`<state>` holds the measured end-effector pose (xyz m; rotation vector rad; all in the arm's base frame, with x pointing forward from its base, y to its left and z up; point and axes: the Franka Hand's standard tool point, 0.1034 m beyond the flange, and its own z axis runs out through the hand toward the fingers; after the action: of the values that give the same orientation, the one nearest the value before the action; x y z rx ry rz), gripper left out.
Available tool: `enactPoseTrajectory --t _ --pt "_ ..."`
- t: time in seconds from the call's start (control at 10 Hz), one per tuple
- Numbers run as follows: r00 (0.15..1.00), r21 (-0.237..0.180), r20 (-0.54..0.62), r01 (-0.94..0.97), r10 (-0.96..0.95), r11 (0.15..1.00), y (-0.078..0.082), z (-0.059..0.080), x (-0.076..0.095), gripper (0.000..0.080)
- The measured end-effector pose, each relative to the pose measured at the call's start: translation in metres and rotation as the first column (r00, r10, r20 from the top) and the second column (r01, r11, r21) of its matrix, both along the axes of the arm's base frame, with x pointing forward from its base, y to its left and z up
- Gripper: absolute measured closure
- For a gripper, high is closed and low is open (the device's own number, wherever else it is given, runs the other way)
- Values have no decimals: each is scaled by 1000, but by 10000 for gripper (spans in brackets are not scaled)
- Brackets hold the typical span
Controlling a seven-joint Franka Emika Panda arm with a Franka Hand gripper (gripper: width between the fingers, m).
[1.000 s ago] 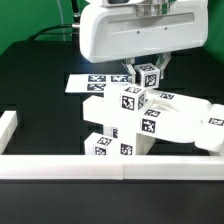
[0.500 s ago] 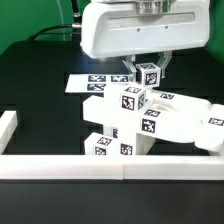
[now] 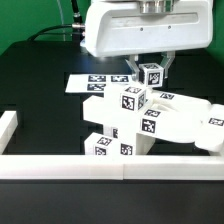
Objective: Assemble chair
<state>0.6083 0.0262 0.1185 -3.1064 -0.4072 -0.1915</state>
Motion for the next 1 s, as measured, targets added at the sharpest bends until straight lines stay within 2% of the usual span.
enactPoseTrajectory --t 0.6,1.0 --pt "1000 -6 -12 7 -8 1000 -7 -8 -1 528" --pt "1000 -6 -11 8 -8 1000 -7 -8 -1 528"
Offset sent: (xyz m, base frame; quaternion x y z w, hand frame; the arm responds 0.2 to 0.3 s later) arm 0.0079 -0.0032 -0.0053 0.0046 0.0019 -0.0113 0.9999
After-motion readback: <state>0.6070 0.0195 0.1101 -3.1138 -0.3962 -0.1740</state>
